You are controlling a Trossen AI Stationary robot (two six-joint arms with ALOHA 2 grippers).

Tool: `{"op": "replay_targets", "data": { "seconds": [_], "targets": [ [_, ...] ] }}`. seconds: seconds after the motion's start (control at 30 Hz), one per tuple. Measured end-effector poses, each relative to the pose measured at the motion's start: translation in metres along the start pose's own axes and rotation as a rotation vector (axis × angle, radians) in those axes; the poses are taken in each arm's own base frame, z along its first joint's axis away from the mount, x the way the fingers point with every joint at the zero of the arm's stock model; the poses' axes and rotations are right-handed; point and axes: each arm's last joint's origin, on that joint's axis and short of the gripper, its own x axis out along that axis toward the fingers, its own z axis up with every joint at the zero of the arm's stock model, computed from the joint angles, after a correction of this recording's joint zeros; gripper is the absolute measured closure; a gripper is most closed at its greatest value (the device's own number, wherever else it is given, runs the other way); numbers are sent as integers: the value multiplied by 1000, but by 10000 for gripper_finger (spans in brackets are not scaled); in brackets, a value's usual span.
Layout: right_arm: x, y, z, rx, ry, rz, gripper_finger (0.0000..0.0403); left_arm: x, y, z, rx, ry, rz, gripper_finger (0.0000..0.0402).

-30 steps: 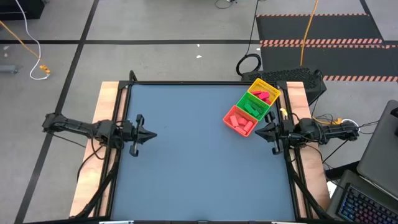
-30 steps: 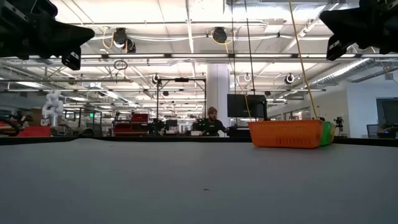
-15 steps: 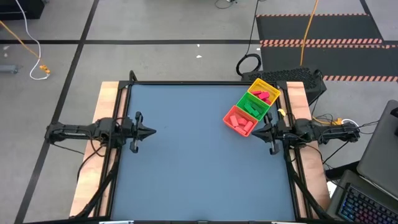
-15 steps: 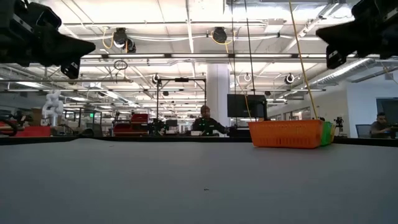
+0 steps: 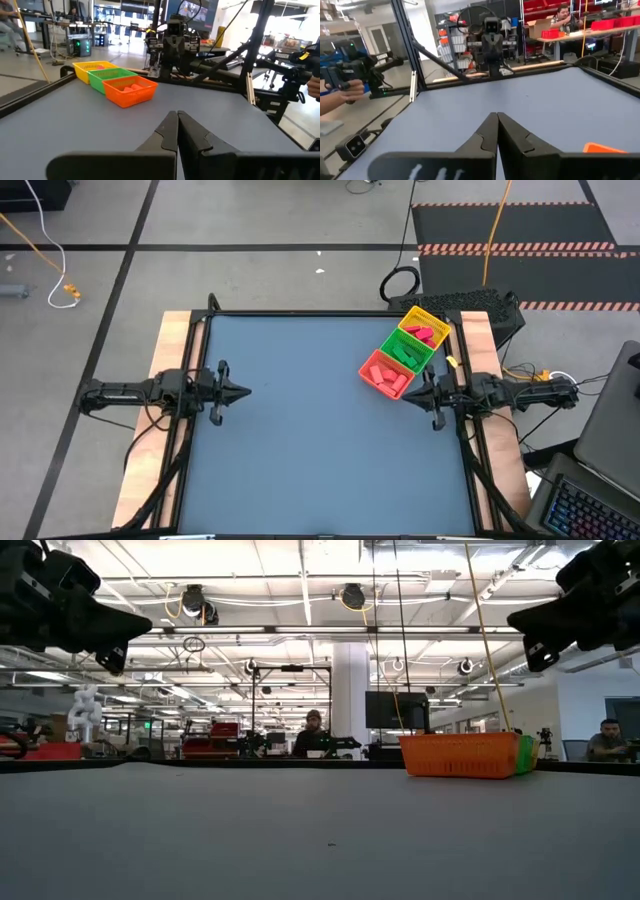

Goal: Sort & place blocks by color
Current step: Return to Home Position

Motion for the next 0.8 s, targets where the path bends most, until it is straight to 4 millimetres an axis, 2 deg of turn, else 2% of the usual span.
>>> {"op": "replay_targets", "data": {
  "seconds": [0.3,0.6,0.8],
  "targets": [
    [1,1,0,9,-10,35,403,1,0,-1,72,12,4,399],
    [1,1,-1,-52,-4,26,403,1,0,-1,48,9,5,399],
    [1,1,0,19,-13,31,403,1,0,-1,56,6,7,399]
  ]
}}
